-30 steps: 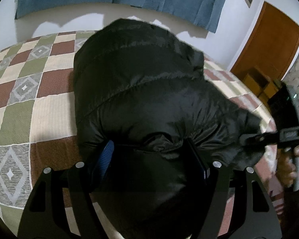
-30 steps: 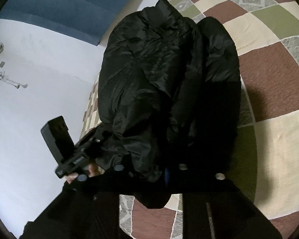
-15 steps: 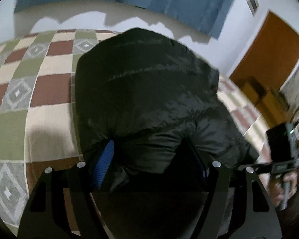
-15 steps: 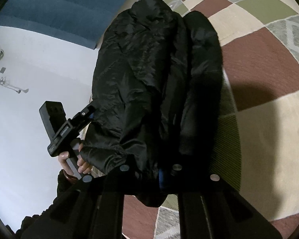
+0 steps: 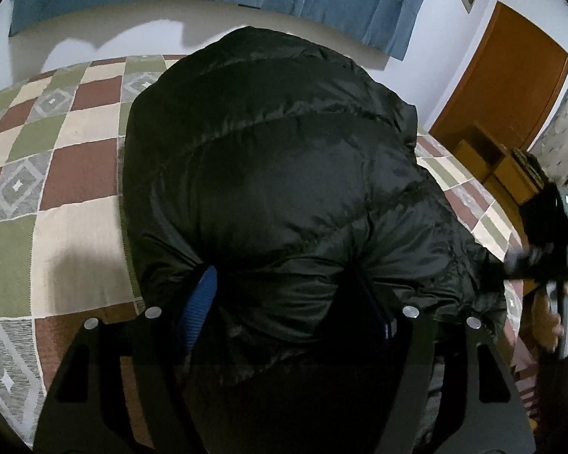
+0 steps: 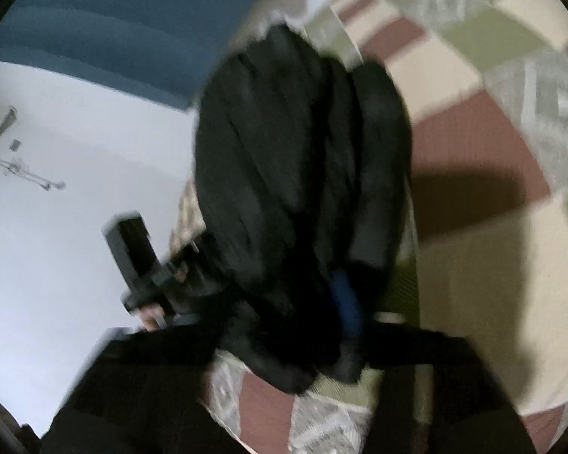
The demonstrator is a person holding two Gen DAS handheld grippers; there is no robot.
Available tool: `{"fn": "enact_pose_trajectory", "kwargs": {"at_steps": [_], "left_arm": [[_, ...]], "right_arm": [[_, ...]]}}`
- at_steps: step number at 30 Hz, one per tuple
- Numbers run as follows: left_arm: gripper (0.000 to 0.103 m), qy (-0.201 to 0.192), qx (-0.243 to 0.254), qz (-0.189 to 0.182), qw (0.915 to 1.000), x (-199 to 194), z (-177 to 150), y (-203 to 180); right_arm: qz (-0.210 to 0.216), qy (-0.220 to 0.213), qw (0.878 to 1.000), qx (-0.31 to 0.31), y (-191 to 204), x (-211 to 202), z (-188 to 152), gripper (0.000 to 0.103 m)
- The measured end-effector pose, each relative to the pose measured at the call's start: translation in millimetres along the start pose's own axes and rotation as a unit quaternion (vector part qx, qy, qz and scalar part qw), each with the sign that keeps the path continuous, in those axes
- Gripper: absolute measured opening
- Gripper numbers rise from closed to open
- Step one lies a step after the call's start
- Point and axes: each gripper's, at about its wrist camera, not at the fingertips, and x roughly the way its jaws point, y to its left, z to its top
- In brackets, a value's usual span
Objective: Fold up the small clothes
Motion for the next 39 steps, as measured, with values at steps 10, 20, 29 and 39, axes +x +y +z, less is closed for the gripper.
{"fn": "enact_pose_trajectory", "kwargs": {"at_steps": [10,20,29,39], "left_arm": [[0.076,-0.001,-0.003,0.001,1.0000,-4.5,-1.1,-0.7],[0.080,-0.020,-0.030,-0.009,0.9993,-9.0,32.9,10.8],[0.080,0.049,0.009,0.049,0.9976,39.0,30.7,9.8],[0.080,-0.049,0.010,0.000,0.9987,-36.3,50.8,10.0]], "right_arm": [[0.007,0.000,1.000,0.023,-11.6,80.6,65.2,0.063],[0.002,-0.008,1.000,0.026,-24.0,74.7,60.7,0.012],[0.019,-0.005,0.998,0.057,-55.2,93.6,50.6,0.008],[-0.024,-0.045,0.998,-0.032,10.7,31.4,61.8,0.023]]}}
